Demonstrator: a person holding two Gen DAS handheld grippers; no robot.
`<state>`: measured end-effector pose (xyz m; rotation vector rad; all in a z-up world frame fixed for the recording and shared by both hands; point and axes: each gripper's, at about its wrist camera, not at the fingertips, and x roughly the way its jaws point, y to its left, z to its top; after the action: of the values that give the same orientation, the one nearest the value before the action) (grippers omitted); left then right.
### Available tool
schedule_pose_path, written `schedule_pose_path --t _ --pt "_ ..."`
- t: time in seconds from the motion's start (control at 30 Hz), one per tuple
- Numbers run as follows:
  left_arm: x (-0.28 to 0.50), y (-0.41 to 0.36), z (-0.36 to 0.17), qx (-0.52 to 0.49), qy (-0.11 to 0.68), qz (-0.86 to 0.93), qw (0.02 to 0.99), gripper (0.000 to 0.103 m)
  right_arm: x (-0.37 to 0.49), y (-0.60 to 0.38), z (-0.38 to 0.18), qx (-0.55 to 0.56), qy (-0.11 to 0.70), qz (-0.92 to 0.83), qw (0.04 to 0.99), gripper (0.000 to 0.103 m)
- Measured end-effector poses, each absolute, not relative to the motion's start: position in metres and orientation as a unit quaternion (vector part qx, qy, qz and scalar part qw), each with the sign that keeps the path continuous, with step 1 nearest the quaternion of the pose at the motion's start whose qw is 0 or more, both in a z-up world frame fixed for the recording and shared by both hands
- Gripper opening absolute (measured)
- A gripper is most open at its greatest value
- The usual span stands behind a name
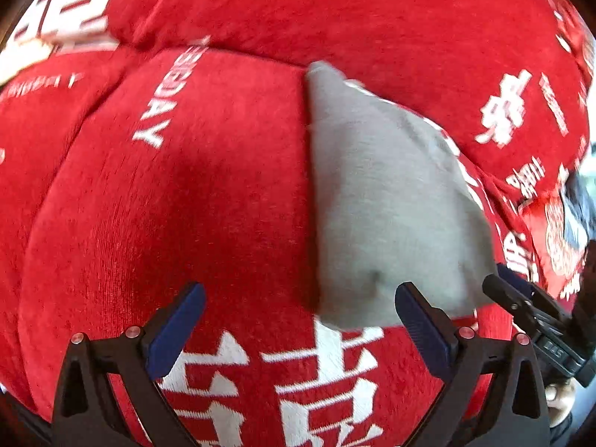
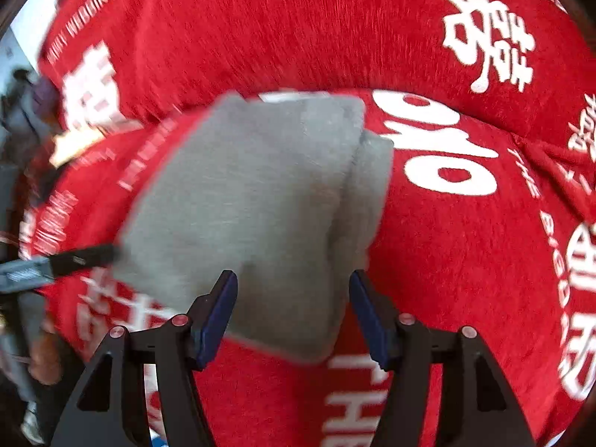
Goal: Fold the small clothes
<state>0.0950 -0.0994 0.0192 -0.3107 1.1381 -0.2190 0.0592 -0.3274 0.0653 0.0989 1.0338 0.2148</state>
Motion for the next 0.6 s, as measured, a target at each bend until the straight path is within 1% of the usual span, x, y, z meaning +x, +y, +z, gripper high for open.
schedule_pose_path --t 0.17,0.23,0.3,0.37,0.47,0.6 --pt "0.092 -0.131 0.026 -0.076 0.51 -0.087 0.852 0.102 0.045 -0.297 0.064 -0.003 0.471 0.064 0.88 0.066" --pt "0.098 -0.139 0.018 -0.039 0.51 -0.072 0.856 0.102 0.047 -0.29 0.056 -0.018 0.469 0.05 0.882 0.066" --pt "0.101 -0.144 0.006 -0.012 0.523 -0.054 0.851 0.102 0.052 -0.288 0.043 -0.018 0.485 0.037 0.873 0.066" --pt "0.103 -0.141 0.001 -0.021 0.528 -0.057 0.847 0.102 0.053 -0.291 0.03 -0.008 0.503 0.02 0.864 0.066" --pt "0.099 -0.139 0.0 -0.032 0.53 -0.057 0.846 0.102 0.048 -0.287 0.029 -0.013 0.499 0.007 0.867 0.066" --pt "0.096 -0.141 0.004 -0.012 0.526 -0.06 0.848 0.102 0.044 -0.28 0.033 -0.035 0.509 0.004 0.86 0.066"
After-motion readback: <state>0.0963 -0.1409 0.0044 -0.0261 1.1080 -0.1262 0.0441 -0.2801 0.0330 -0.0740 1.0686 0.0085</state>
